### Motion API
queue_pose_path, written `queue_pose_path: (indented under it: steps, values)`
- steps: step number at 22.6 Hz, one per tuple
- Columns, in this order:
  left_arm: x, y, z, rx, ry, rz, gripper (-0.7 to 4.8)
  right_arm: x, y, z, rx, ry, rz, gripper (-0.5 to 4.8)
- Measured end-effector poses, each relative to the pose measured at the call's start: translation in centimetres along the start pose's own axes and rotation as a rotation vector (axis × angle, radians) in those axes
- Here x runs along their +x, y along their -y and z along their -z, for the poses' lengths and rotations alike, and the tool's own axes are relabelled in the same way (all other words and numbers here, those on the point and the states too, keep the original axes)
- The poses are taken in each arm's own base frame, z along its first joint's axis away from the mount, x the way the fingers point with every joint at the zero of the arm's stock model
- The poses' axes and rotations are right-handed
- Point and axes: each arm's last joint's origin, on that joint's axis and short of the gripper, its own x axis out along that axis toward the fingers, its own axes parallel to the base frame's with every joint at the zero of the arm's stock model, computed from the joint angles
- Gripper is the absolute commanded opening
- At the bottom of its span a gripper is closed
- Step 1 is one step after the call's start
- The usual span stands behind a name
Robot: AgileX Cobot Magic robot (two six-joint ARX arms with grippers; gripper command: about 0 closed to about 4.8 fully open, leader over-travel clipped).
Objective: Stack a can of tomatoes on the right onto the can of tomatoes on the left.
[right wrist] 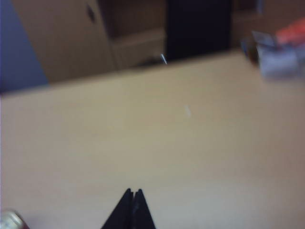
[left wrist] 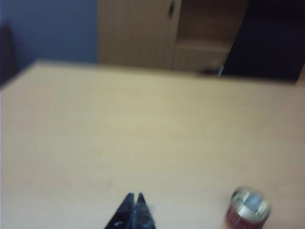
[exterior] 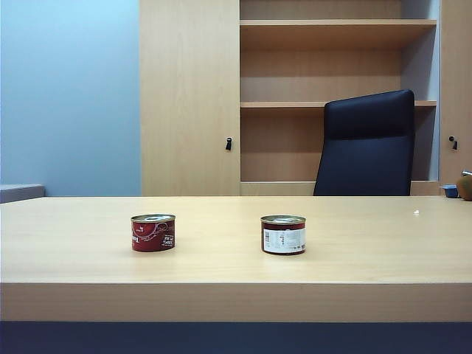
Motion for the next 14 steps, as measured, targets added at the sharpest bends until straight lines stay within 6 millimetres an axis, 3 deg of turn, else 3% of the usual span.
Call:
queue_pose_path:
  steps: [3,6,7,11,14]
  values:
    - [-0.6,0.4,-2.2,0.029,0.065,0.067,-0.05,-0.4,-0.5,-2.2,-0.001,0.021,-0.032,-0.05]
    - [0.0,1.1,-3.9,0.050,0.023,0.258,-0.05,1.1,-1.6,-4.6,-0.080,-0.105,-0.228,0.29]
    - [0.5,1.2,-3.9,0.045,-0.023,0.302,-0.05,1.7,-1.8,-5.0,-0.109,-0.135,-0.269,0.52]
    - [3.2,1.4,-3.3,0.041,-0.215,0.423,-0.05,4.7,-2.4,-6.7,-0.204,-0.229,-0.350,2.32]
    - [5.0,1.5,-2.5,0.053,-0.331,0.489,-0.05,7.1,-2.7,-7.0,-0.239,-0.306,-0.395,3.21]
